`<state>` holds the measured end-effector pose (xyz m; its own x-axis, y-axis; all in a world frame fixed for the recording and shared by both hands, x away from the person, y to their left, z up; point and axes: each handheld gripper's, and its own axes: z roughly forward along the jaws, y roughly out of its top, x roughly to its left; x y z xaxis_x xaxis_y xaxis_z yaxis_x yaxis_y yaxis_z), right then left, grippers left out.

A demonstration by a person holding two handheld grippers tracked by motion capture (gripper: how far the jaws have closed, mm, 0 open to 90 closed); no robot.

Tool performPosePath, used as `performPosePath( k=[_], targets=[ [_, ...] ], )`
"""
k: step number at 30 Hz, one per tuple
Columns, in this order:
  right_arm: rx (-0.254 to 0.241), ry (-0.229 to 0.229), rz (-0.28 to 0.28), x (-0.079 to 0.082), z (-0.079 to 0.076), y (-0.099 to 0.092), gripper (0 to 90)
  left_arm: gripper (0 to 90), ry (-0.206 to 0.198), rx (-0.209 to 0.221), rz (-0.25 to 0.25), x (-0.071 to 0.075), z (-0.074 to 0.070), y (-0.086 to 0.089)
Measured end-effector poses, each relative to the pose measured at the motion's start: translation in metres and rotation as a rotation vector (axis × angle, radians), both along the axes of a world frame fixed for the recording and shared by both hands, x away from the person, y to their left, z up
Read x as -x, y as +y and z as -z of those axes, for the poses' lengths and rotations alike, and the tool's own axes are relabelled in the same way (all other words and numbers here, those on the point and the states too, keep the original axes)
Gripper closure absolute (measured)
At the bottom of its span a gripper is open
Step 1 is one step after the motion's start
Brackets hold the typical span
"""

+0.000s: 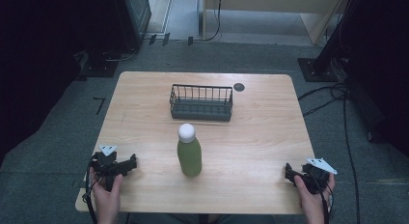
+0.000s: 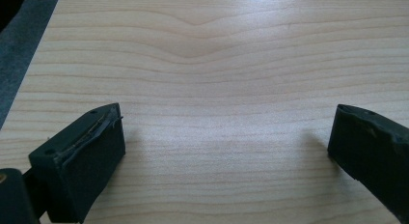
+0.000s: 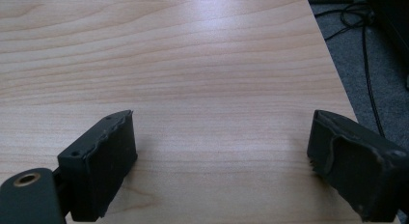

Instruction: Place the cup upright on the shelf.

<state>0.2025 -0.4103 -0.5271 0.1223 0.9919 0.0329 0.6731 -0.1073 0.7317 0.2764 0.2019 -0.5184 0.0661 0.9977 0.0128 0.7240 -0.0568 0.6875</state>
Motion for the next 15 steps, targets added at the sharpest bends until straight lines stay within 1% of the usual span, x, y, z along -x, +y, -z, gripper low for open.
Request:
performPosePath(
  k=[2,3,4,6,10,11,13,15],
  targets=[
    [0.001,-0.001,0.007,0.000,0.000,0.001,9.5,0.0,0.000,0.000,0.000,0.000,0.000,0.000],
    [0.001,0.000,0.020,-0.001,0.000,0.002,9.8,0.1,0.000,0.000,0.000,0.000,0.000,0.000],
    [0.000,0.001,0.031,-0.001,0.000,0.004,11.1,0.0,0.000,0.001,-0.001,0.000,0.000,0.000],
    [0.003,-0.011,0.037,-0.001,-0.001,0.009,15.1,0.0,0.000,0.000,0.000,0.000,0.000,0.000],
    [0.000,-0.008,0.042,0.000,-0.001,0.009,13.7,0.0,0.000,0.000,0.000,0.000,0.000,0.000],
    [0.000,-0.005,0.064,0.001,-0.001,0.011,12.7,0.0,0.000,0.000,0.000,0.000,0.000,0.000],
    [-0.002,-0.006,0.064,0.001,0.000,0.013,12.2,0.0,0.000,0.000,-0.001,0.000,0.000,0.000],
    [-0.002,-0.007,0.046,0.003,-0.001,0.015,11.9,0.0,0.000,0.000,-0.001,0.000,0.000,0.000]
  ],
)
